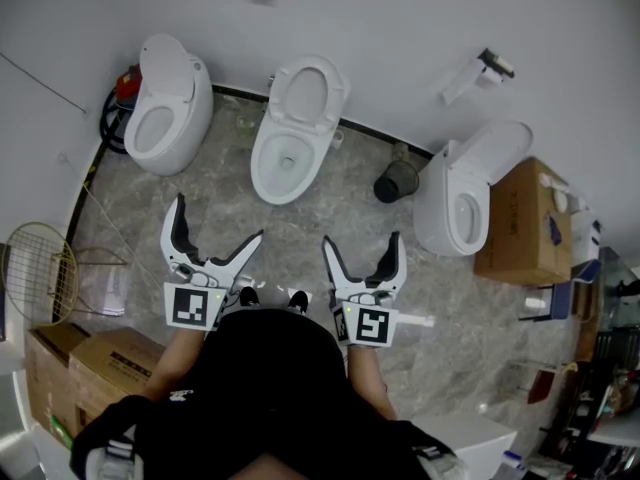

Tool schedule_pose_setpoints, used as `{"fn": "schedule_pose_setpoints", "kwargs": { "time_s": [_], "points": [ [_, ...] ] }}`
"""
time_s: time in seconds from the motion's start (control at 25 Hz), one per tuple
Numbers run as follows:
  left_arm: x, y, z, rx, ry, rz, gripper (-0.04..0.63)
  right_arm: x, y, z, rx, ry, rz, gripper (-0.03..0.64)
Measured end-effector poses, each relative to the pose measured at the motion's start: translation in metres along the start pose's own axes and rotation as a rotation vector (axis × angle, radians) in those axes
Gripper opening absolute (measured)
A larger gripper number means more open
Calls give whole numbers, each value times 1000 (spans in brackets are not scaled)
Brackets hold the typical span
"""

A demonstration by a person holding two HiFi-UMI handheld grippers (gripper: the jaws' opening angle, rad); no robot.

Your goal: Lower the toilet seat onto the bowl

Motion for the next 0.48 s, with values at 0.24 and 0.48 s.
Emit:
{"fn": "schedule_pose_setpoints", "kwargs": {
  "time_s": [0.24,0.48],
  "points": [
    [-18,-6,11,-39,-6,-14,583,-15,12,-2,9,-20,15,506],
    [-41,-11,20,-50,-39,0,583,-41,12,-7,7,-43,19,506]
  ]
}}
Point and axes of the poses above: the fingertips, and each gripper's own axes: z backward along the fingers, x to its right, y out of its top, the point moved 1 cm from there along z, backward along the fingers, and after that the axes turned 3 degrees about y, right-handed, at the moved point
